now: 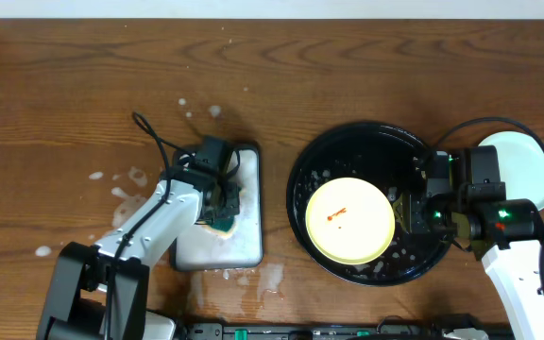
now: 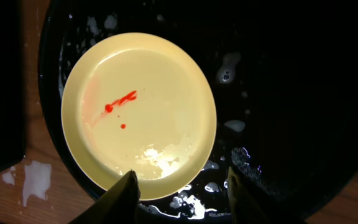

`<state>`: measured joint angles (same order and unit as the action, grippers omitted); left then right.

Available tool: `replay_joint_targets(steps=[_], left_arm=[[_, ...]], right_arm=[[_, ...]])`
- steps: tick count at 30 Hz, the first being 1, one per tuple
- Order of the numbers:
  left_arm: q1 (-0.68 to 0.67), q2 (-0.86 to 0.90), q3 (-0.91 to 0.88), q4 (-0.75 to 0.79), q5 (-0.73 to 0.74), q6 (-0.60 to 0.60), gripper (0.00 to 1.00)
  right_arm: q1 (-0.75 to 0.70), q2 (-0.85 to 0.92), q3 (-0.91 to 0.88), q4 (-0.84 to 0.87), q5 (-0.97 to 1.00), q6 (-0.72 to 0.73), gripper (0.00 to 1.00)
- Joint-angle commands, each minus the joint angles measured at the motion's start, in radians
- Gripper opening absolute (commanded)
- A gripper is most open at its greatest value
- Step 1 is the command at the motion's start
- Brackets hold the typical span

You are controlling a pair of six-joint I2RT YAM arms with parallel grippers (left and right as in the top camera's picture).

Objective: Clean dirty plates on tray and stack at the side
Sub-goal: 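Grasp the green sponge with the left gripper and lift it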

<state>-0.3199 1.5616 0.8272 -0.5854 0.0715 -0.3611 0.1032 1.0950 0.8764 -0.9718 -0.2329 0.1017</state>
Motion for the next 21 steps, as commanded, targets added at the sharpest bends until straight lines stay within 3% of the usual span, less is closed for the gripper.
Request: replay_joint_targets(steps=[1,4,10,13,14,16,21], left_arm=[[-0.001,-0.041,0.053,-0.062,-0.012,0.010,0.26],[-0.001,-0.077,0.055,-0.072,-0.012,0.010,0.50],[-0.002,-0.047,-0.008,-0.012,-0.012,0.009,0.56],[-0.001,-0.012,-0.057,0.053,-0.012,0.009,0.45],[-0.001,0.001,-0.070,0.073,-0.012,0.009,0.37],[-0.001,0.020,-0.074,0.079,-0.012,0.009,0.11],[-0.001,0.006,-0.020,0.015,-0.012,0.009,0.07]], right_arm=[[0.010,-0.001,0.012,-0.001,-0.011,-0.002,0.43],[0.010,-0.001,0.012,-0.001,-0.011,-0.002,0.43],[0.010,-0.001,0.012,-0.001,-0.011,-0.001,0.45],[0.010,0.008,0.011,-0.001,-0.011,0.016,0.45],[0.010,0.014,0.011,0.000,-0.010,0.017,0.45],[0.010,0.037,0.011,0.008,0.001,0.017,0.46],[0.009,0.124,0.009,0.045,0.021,0.035,0.46]])
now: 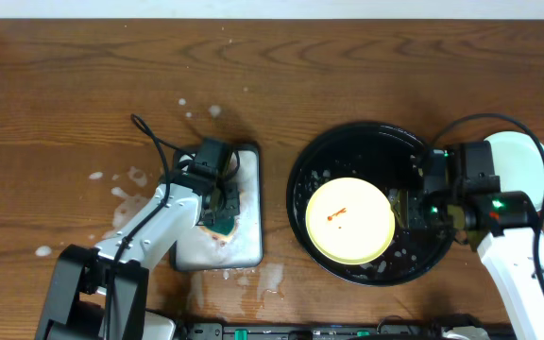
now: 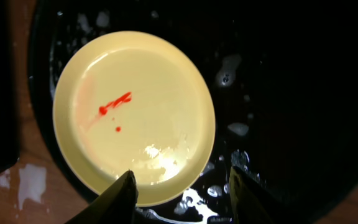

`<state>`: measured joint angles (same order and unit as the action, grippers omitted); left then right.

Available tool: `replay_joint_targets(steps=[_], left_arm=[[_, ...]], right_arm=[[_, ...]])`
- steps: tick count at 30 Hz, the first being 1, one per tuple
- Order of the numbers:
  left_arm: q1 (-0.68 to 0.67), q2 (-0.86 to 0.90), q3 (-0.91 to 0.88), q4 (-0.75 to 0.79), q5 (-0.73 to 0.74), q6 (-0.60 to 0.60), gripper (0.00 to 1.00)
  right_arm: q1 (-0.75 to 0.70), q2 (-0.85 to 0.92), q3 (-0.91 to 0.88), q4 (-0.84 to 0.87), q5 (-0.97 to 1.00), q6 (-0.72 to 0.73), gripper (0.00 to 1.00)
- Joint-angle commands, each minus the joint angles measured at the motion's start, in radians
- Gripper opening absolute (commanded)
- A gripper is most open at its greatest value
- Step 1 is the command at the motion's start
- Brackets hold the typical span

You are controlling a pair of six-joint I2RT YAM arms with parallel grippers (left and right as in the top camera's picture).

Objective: Clean dirty plates on tray and stack at the side
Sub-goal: 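Grasp the green sponge with the left gripper and lift it, then scrub the yellow plate with the sponge while the right gripper holds it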

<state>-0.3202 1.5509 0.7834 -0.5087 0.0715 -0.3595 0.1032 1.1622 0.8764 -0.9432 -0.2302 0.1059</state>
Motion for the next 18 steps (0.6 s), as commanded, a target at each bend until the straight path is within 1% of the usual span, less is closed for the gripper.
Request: replay_joint_targets(steps=[1,5,7,9,11,14,18], left_arm=[[-0.001,0.011,0.047,-0.089,-0.012,0.008,0.08],[-0.001,-0.036,0.187,-0.248,0.003,0.008,0.07],[-0.002,-0.064,0.284,-0.334,0.040,0.008,0.07],[-0.011,-0.085,0.352,-0.377,0.084,0.008,0.07],[-0.029,-0.104,0.389,-0.385,0.122,0.005,0.08],[-0.086,-0.127,0.413,-0.367,0.132,-0.098,0.08],[-0.201,-0.117,0.413,-0.286,0.163,-0.175,0.07]], right_arm=[[0.008,0.076,0.008,0.023,0.028,0.046,0.46],[0.000,0.171,0.006,0.061,0.035,0.073,0.45],[-0.005,0.225,0.006,0.085,0.023,0.073,0.43],[-0.006,0.270,0.006,0.096,0.019,0.072,0.43],[-0.006,0.314,0.006,0.103,0.014,0.072,0.35],[-0.003,0.374,0.006,0.105,-0.014,0.042,0.36],[-0.003,0.438,0.006,0.117,-0.013,0.035,0.37]])
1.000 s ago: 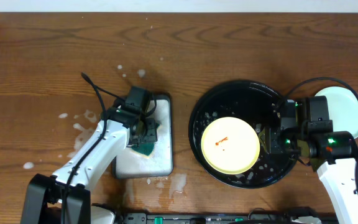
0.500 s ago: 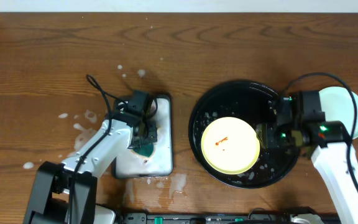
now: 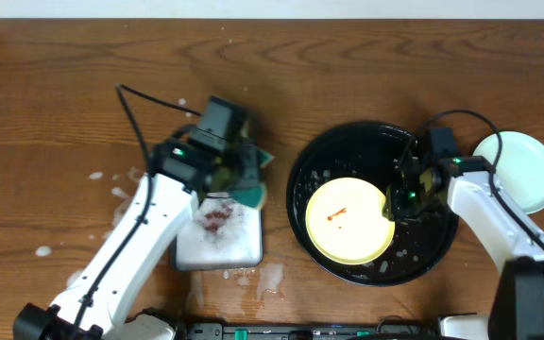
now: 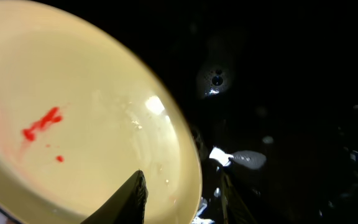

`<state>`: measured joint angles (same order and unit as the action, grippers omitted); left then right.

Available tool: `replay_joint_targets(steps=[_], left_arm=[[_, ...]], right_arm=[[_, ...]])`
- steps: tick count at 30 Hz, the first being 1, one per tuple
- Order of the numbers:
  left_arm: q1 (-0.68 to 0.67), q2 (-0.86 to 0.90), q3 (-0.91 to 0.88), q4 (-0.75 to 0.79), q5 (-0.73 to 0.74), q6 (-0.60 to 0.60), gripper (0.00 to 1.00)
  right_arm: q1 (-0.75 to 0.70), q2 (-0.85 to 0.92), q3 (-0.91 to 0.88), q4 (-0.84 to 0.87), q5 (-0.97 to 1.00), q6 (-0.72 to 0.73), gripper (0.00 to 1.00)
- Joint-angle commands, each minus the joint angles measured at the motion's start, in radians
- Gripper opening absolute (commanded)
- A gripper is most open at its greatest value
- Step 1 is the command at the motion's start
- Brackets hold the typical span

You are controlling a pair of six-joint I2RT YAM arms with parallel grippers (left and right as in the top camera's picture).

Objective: Clean dirty plates on tray and stack at the side
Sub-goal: 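Scrub the yellow plate with the sponge while the right gripper holds it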

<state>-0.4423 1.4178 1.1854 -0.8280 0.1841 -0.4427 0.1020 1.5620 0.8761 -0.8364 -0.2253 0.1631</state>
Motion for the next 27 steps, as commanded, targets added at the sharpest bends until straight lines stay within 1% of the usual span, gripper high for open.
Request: replay_joint_targets(steps=[1,4,6,7,10,15,18,22,24,26,27], left_arm=[[-0.108,0.023,0.011,0.054,0.052,-0.103,0.07],[-0.198,0.059,0.011,0.116,0.052,-0.142,0.07],[-0.247,0.097,0.011,0.156,0.051,-0.175,0.08],[-0.268,0.121,0.011,0.179,0.051,-0.197,0.07],[-0.310,0.190,0.011,0.235,0.055,-0.267,0.08],[-0.362,0.309,0.011,0.362,0.143,-0.306,0.07],[-0.391,0.386,0.011,0.414,0.149,-0.370,0.07],[-0.422,0.467,0.011,0.447,0.148,-0.382,0.08],[-0.430,0.502,0.011,0.448,0.121,-0.360,0.08],[-0.433,0.524,0.011,0.424,0.018,-0.317,0.07],[-0.432,0.526,0.011,0.384,-0.076,-0.314,0.07]], right_arm=[[-0.002,0.054,0.006,0.018,-0.017,-0.023,0.36],[-0.002,0.090,0.006,0.040,-0.015,-0.022,0.25],[-0.002,0.114,0.006,0.064,-0.015,-0.022,0.08],[-0.002,0.127,0.004,0.077,-0.015,-0.022,0.03],[-0.002,0.153,-0.006,0.114,-0.015,-0.022,0.01],[-0.003,0.160,-0.011,0.134,-0.010,-0.018,0.01],[-0.003,0.160,-0.011,0.134,0.022,0.020,0.01],[-0.003,0.160,-0.011,0.132,0.034,0.023,0.01],[-0.003,0.160,-0.011,0.130,0.034,0.023,0.01],[-0.003,0.160,-0.011,0.127,0.034,0.023,0.01],[-0.003,0.160,-0.011,0.126,0.034,0.023,0.01]])
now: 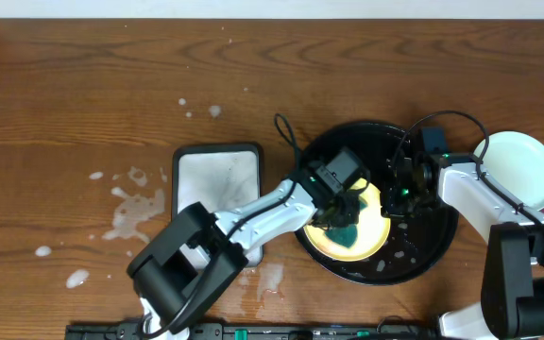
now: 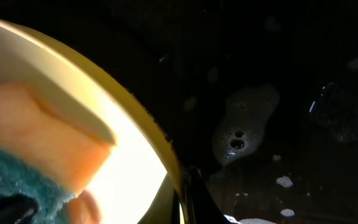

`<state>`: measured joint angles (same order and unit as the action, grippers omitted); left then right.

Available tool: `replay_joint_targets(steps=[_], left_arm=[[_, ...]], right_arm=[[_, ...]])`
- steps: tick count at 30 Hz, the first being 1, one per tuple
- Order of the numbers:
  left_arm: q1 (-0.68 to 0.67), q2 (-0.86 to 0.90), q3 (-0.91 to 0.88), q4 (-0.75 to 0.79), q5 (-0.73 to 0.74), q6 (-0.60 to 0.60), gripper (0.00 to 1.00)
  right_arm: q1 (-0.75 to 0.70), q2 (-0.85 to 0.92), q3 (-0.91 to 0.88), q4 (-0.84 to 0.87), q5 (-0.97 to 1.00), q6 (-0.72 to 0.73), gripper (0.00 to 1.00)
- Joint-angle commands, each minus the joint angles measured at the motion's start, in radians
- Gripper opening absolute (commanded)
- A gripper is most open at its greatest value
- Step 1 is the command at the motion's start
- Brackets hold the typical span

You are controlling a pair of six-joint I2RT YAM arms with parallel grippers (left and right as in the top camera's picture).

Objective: Clean dirty plates on tray and stack at the side
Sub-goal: 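Scrub the yellow plate with the sponge while the right gripper holds it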

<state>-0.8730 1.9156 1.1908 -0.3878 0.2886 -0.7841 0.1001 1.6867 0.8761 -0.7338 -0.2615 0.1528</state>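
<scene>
A yellow plate point(image 1: 324, 236) lies in the round black tray point(image 1: 421, 257). My left gripper point(image 1: 340, 210) reaches across from the left and is shut on a teal and orange sponge point(image 1: 348, 232), which rests on the plate's face. The red stain is hidden under it. My right gripper point(image 1: 392, 196) is at the plate's right edge. In the right wrist view the plate's rim point(image 2: 143, 115) runs down between the right gripper point(image 2: 186, 182) fingers, which are shut on it, and the sponge point(image 2: 39, 134) fills the left.
A clean white plate point(image 1: 522, 170) sits on the table right of the tray. A white rectangular dish with a dark rim point(image 1: 213, 175) lies left of the tray. Water and foam spots point(image 1: 135, 203) mark the wood at the left, and suds point(image 2: 244, 121) lie in the tray.
My left gripper has moved with the sponge from above the white dish to the yellow plate's face. The right gripper, then open astride the plate's right rim, is now shut on it.
First my left gripper was down at the sponge in the white dish while the right hung open above the tray beside the stained plate. Later the left held the sponge lifted and the right was low at the rim. Now sponge rests on plate, rim pinched.
</scene>
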Motion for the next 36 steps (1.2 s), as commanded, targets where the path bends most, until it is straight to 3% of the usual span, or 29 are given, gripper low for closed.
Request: replay_joint_targets(steps=[1,6,10,13,19,21,27,32,36], left_arm=[[-0.002,0.029,0.005,-0.095,-0.269,0.027,0.08],[0.026,0.026,0.027,-0.296,-0.593,0.027,0.08],[0.054,0.026,0.033,-0.331,-0.626,0.058,0.07],[0.056,0.026,0.033,-0.286,-0.540,0.058,0.07],[0.048,0.028,0.019,-0.017,-0.031,0.014,0.07],[0.035,0.033,0.017,0.043,0.029,-0.014,0.07],[-0.017,0.056,0.017,0.076,0.063,-0.022,0.08],[-0.047,0.071,0.017,-0.006,0.077,0.032,0.08],[-0.035,0.066,0.019,-0.171,-0.128,0.031,0.08]], right_arm=[[-0.001,0.035,-0.011,0.019,0.070,0.034,0.01],[-0.001,0.035,-0.012,0.009,0.070,0.033,0.01],[-0.001,0.035,-0.011,0.008,0.070,0.033,0.01],[-0.001,0.035,-0.011,0.008,0.071,0.033,0.01],[-0.001,0.035,-0.011,0.008,0.070,0.033,0.01],[-0.001,0.035,-0.011,0.008,0.070,0.033,0.01],[-0.001,0.035,-0.011,0.008,0.070,0.033,0.01],[-0.001,0.035,-0.011,0.005,0.070,0.033,0.01],[-0.001,0.035,-0.011,0.005,0.070,0.033,0.01]])
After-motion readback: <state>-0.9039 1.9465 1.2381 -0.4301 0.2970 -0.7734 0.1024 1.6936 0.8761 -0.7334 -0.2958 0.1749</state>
